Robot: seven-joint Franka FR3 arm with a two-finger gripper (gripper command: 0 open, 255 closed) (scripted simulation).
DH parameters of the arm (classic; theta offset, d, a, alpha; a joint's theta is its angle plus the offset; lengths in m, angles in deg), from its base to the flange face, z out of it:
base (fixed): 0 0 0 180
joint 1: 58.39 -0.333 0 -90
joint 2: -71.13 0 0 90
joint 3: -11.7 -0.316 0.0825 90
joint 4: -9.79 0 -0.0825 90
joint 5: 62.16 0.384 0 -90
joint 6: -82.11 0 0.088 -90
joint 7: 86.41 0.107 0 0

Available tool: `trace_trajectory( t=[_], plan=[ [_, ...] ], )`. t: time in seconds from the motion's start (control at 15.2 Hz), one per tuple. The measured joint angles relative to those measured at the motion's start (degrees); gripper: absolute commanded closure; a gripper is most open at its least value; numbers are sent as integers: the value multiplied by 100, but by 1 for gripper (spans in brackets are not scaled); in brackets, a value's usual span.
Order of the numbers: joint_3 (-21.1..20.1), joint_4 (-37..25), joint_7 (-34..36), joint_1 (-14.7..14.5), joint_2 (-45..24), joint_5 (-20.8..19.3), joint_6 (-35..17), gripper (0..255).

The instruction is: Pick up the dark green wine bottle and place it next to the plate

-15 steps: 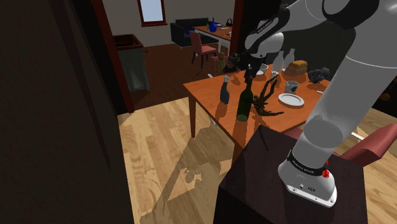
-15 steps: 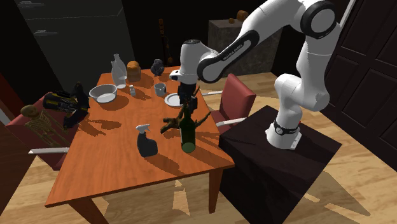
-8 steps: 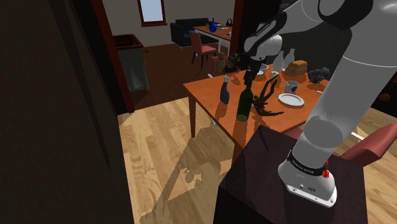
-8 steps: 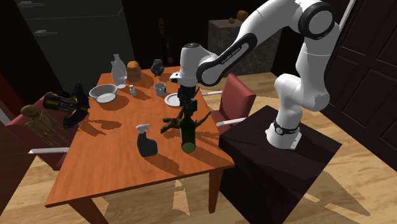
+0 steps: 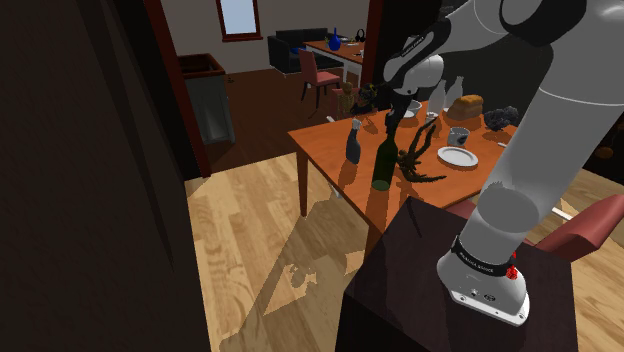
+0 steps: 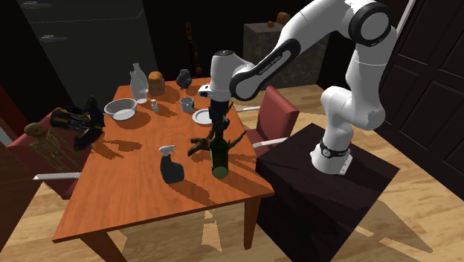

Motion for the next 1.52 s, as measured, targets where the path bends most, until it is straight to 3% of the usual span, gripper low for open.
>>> trace_trajectory(
  t=[0.33,1.52],
  plan=[
    [0,-21,10,-1,14,-14,37,255],
    [-75,-717,399,-4,757,-524,1374,255]
  ],
)
